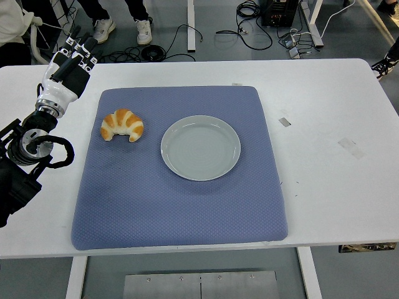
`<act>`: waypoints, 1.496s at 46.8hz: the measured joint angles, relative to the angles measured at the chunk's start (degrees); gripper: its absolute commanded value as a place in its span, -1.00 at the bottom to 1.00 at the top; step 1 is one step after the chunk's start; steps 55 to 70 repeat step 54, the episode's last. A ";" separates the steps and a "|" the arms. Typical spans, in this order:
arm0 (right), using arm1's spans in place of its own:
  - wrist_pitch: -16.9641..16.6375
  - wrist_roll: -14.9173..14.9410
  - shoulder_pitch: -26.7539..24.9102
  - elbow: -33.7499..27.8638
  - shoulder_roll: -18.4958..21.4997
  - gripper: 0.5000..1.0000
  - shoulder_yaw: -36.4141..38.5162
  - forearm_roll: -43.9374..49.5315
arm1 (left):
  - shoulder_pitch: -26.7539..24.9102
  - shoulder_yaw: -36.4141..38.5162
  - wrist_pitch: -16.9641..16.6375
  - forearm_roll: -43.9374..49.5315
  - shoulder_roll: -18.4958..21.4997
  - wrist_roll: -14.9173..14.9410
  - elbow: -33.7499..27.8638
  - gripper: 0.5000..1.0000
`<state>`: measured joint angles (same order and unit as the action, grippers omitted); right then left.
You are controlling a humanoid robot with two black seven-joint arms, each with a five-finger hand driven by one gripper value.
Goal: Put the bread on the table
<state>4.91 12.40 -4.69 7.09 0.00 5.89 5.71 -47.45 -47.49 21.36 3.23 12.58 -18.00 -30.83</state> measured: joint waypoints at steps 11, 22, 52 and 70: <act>0.01 0.00 -0.03 0.02 0.00 1.00 -0.01 0.00 | 0.83 -0.96 0.34 0.11 -0.02 0.00 0.00 0.93; -0.11 0.01 0.29 0.69 0.00 1.00 0.22 0.00 | 1.70 -0.87 0.35 0.06 0.03 -0.09 0.04 0.93; 0.28 0.05 0.01 -0.15 0.00 1.00 0.09 0.00 | 2.07 -0.67 0.32 -0.07 0.01 -0.22 -0.02 0.93; 0.29 0.06 0.14 -0.15 0.00 1.00 0.08 0.00 | 2.16 -0.67 0.32 -0.07 0.00 -0.23 -0.03 0.93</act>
